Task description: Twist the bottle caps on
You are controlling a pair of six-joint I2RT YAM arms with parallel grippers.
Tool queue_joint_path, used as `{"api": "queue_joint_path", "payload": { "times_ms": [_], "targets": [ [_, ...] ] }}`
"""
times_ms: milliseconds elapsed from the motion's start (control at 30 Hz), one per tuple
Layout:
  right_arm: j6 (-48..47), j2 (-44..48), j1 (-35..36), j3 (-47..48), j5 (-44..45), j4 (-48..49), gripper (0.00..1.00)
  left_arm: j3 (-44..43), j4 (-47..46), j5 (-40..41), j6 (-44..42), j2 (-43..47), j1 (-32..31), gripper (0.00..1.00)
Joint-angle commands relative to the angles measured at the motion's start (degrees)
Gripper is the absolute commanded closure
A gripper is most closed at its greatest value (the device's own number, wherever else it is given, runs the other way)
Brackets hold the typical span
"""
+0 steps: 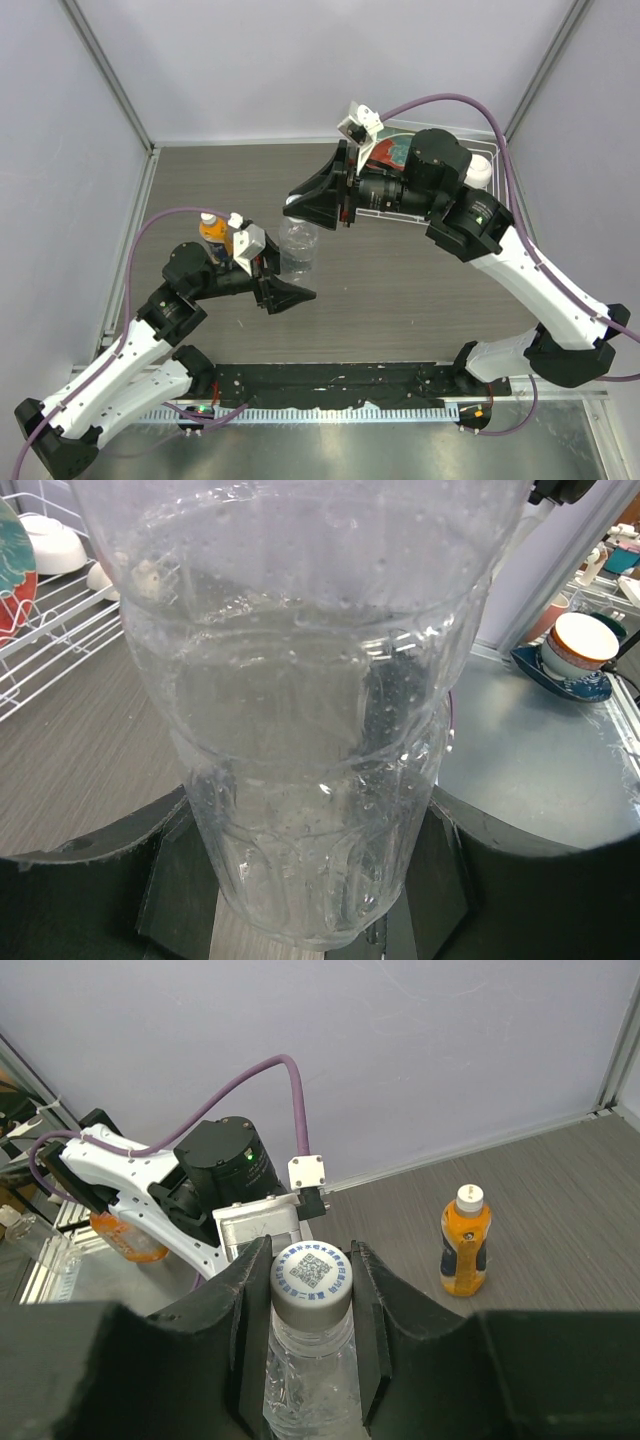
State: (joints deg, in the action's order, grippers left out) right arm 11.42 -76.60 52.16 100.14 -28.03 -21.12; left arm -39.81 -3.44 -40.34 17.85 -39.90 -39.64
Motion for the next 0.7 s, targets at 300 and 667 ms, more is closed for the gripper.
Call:
{"api": "queue_joint_path", "payload": {
  "times_ms": [300,667],
  "targets": [
    [-2.81,-1.01,0.4,-3.37,-5.11,-8.4,0.99,-3.96,-7.02,0.96,-1.15,1.4,2.11,0.86],
    [-3.51,-1.1,1.62,-7.32,2.18,-10.43,0.99,-7.73,-9.3,5.97,-1.32,-0.26,2.99,0.98]
  ]
}}
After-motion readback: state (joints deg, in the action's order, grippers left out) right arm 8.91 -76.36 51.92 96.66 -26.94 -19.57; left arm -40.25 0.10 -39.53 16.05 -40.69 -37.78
